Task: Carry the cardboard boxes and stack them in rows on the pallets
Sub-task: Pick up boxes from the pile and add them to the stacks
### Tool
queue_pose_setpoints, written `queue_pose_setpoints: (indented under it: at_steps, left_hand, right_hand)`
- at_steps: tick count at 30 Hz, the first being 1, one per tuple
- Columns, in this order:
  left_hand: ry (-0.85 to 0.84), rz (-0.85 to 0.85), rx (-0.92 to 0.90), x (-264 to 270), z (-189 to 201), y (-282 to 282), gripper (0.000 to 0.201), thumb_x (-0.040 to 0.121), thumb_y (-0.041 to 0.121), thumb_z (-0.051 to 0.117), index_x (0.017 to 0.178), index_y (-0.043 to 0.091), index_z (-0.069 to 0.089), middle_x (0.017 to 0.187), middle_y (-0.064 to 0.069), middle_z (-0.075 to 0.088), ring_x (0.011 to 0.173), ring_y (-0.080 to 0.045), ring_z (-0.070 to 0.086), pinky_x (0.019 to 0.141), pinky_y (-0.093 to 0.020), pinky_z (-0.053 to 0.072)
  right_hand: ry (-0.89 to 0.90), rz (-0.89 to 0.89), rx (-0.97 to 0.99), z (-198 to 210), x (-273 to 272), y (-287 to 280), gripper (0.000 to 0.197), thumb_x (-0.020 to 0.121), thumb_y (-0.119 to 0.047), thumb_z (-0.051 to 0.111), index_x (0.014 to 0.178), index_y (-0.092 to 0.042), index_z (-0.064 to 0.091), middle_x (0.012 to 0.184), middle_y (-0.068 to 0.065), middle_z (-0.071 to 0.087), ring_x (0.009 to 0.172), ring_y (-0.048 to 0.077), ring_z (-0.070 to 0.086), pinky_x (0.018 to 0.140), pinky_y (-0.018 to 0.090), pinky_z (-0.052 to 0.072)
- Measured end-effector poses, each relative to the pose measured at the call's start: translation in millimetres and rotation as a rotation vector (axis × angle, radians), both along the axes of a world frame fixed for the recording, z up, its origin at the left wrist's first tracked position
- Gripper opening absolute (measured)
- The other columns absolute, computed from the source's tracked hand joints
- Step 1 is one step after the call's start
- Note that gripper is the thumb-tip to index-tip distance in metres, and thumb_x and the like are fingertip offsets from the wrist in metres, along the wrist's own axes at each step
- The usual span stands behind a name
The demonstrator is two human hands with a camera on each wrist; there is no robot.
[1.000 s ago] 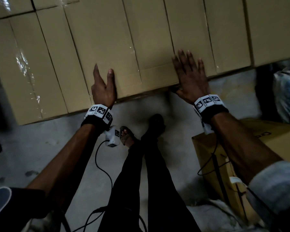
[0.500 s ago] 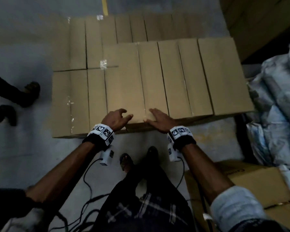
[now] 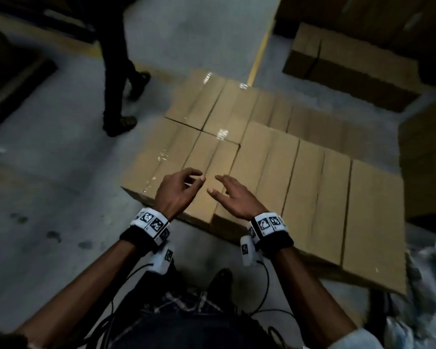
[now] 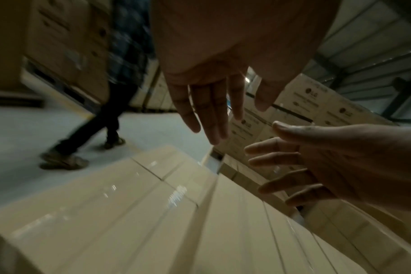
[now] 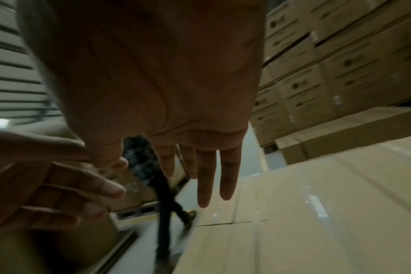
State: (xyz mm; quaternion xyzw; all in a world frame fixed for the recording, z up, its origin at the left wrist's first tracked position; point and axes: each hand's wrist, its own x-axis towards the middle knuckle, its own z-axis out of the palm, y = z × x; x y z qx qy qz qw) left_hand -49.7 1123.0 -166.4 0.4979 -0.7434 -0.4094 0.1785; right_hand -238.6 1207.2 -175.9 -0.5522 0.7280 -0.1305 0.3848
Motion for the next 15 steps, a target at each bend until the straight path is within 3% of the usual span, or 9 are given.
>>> queue_pose_setpoints:
  at_steps: [3, 8, 15]
  left_hand:
    - [0.036, 0.047, -0.027, 34.5, 10.8, -23.7, 0.035, 0.092, 0.058, 0.065, 0.113, 0.032, 0.074, 0.097, 0.007, 0.077, 0.082, 0.000, 0.071, 0.078, -0.034, 0.062]
    - [0.028, 0.080, -0.042, 103.4, 16.8, -93.7, 0.047, 0.085, 0.070, 0.059, 0.114, 0.036, 0.072, 0.096, 0.012, 0.077, 0.081, 0.004, 0.070, 0.079, -0.035, 0.061]
    - [0.011, 0.099, -0.070, 230.8, 24.5, -218.3, 0.036, 0.090, 0.061, 0.063, 0.114, 0.036, 0.072, 0.093, 0.016, 0.076, 0.079, 0.005, 0.070, 0.078, -0.034, 0.060]
  right_hand:
    - [-0.016, 0.056, -0.007, 7.3, 31.9, -36.0, 0.095, 0.080, -0.093, 0.029, 0.156, -0.037, 0.033, 0.167, 0.000, 0.027, 0.146, 0.023, 0.040, 0.117, 0.050, 0.038]
    - [-0.038, 0.133, -0.053, 20.0, 101.2, -116.4, 0.095, 0.081, -0.089, 0.032, 0.157, -0.034, 0.034, 0.168, 0.003, 0.024, 0.149, 0.023, 0.036, 0.119, 0.047, 0.036]
    - [-0.029, 0.135, -0.079, 24.5, 230.9, -254.8, 0.093, 0.082, -0.087, 0.034, 0.158, -0.033, 0.033, 0.170, 0.002, 0.020, 0.146, 0.025, 0.040, 0.116, 0.049, 0.039]
